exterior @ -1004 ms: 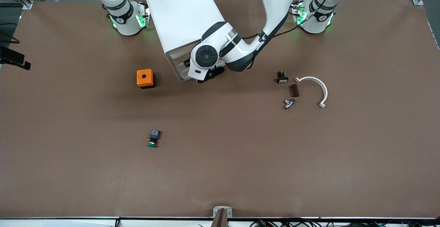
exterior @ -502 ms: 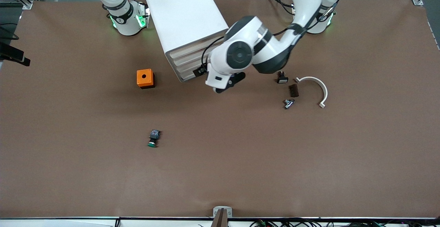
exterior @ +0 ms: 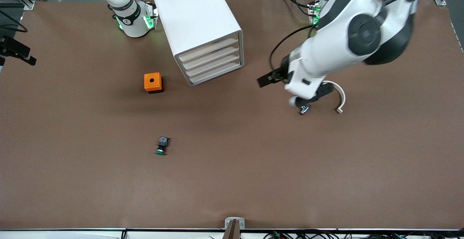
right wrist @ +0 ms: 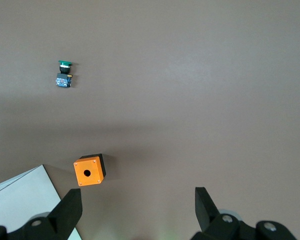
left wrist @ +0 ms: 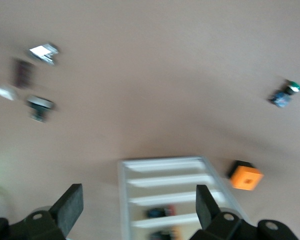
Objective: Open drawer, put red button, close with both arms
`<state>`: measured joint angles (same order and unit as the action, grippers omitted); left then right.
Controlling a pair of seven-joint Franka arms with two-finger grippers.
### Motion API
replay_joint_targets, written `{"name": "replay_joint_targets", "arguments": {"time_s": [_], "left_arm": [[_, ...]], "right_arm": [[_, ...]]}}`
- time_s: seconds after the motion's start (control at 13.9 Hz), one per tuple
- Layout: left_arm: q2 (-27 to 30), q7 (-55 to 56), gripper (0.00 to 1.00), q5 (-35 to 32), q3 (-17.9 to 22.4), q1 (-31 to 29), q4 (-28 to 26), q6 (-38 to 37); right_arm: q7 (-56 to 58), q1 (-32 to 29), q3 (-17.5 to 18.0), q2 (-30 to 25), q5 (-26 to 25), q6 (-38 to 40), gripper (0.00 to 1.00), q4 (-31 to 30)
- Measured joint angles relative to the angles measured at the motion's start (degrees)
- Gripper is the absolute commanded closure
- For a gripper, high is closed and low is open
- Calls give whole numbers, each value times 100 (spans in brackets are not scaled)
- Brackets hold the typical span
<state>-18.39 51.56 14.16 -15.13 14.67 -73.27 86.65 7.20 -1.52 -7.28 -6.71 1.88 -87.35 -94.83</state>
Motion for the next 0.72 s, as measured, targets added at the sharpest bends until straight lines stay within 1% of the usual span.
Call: {"name": "replay_joint_targets", "arguments": {"time_s": [0.22, 0.5, 0.57, 0.72], "left_arm": [[341, -1002, 1, -230, 20, -694, -34, -395], [546, -2987, 1, -275, 75, -1884, -44, -893], [619, -3495, 1, -298, 276, -1979, -51, -1017], [821, -4449, 1, -338, 1226, -1650, -147, -1155]], "right_arm": [[0, 1, 2, -53, -1, -18, 0, -89], [0, 4, 6, -52, -17, -53, 0, -106], [3, 11, 7, -52, -62, -73, 0, -106], [9, 75, 10, -52, -205, -130, 0, -106]]}}
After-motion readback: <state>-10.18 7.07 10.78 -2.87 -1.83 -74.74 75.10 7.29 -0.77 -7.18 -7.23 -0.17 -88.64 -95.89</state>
